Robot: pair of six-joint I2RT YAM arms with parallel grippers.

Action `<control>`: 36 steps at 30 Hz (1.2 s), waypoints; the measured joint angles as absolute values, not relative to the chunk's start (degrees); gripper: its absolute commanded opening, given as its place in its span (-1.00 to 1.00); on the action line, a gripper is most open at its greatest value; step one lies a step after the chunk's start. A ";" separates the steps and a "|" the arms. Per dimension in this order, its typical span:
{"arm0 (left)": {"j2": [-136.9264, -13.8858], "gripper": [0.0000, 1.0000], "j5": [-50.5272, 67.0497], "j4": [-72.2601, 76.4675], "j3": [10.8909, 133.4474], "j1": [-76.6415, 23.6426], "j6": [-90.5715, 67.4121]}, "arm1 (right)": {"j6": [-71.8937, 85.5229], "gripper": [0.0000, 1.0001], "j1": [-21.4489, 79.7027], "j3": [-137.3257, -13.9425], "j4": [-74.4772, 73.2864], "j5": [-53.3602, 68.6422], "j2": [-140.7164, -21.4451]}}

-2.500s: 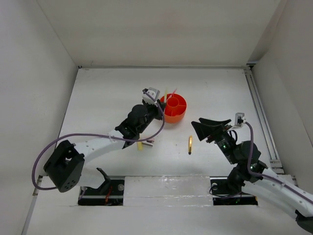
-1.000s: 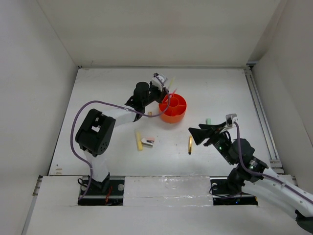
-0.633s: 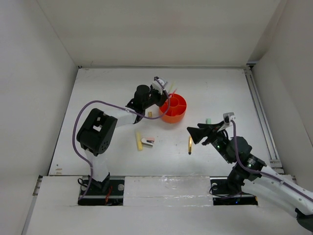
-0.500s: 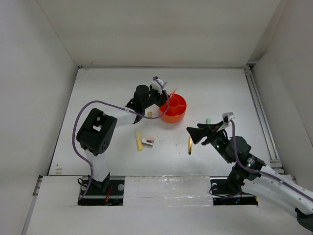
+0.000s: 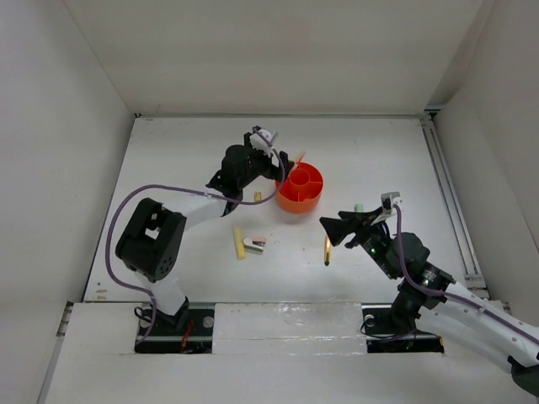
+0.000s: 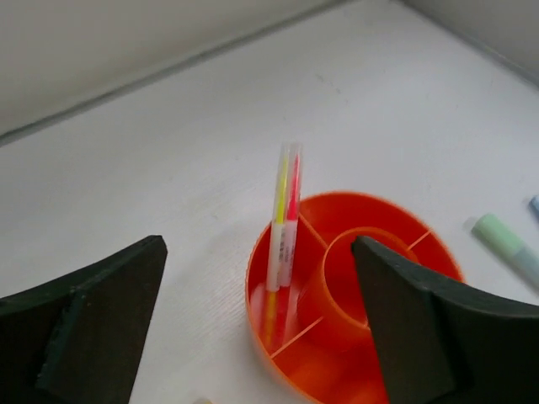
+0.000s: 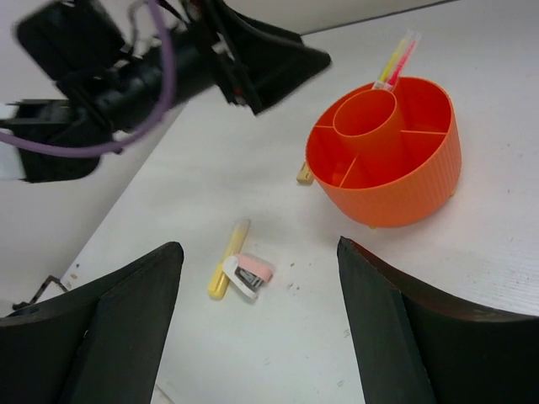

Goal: Sort the stationery into containers
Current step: Place the pen in the storage box, then pick up the stationery from the center of the board.

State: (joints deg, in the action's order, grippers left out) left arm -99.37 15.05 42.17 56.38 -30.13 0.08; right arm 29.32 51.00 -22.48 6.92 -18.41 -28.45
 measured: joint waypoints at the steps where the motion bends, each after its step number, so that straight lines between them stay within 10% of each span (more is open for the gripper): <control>1: -97.58 0.99 13.65 41.74 56.38 -30.15 -0.34 | 29.26 0.60 50.94 -22.50 7.01 -18.52 -28.80; 15: -84.64 1.00 -13.32 27.75 61.19 -30.26 -9.19 | 28.75 0.62 40.14 -25.21 6.59 -14.26 -39.46; 18: -84.23 1.00 -21.71 21.15 61.23 -30.22 -15.25 | 28.12 1.00 37.26 -28.62 4.67 -12.88 -41.93; 36: -72.60 1.00 -30.46 -9.63 53.23 -27.40 -44.80 | 26.30 1.00 20.27 -43.42 -17.37 -9.47 -60.77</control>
State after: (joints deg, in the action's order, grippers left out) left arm -72.60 -30.46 -9.63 53.23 -27.40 -44.80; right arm 26.30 20.27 -43.42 -17.37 -9.47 -60.77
